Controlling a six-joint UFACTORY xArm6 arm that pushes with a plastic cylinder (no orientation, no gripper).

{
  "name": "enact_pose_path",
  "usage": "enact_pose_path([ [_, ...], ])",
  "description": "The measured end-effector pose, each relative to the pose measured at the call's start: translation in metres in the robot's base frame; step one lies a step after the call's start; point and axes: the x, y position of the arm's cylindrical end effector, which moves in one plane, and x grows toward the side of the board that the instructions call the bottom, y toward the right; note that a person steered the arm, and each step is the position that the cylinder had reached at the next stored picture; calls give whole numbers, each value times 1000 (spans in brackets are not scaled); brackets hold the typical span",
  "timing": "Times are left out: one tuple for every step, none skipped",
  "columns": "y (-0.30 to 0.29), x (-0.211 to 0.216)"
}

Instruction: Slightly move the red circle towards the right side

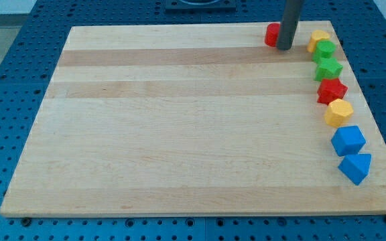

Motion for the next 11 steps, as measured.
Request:
enact_pose_path([
  [-29,0],
  [-62,0],
  [-90,0],
  [-86,-5],
  [-68,-15],
  [-47,-30],
  [-26,-42],
  [-17,-42],
  [-16,-42],
  [-16,-31],
  [-16,-22],
])
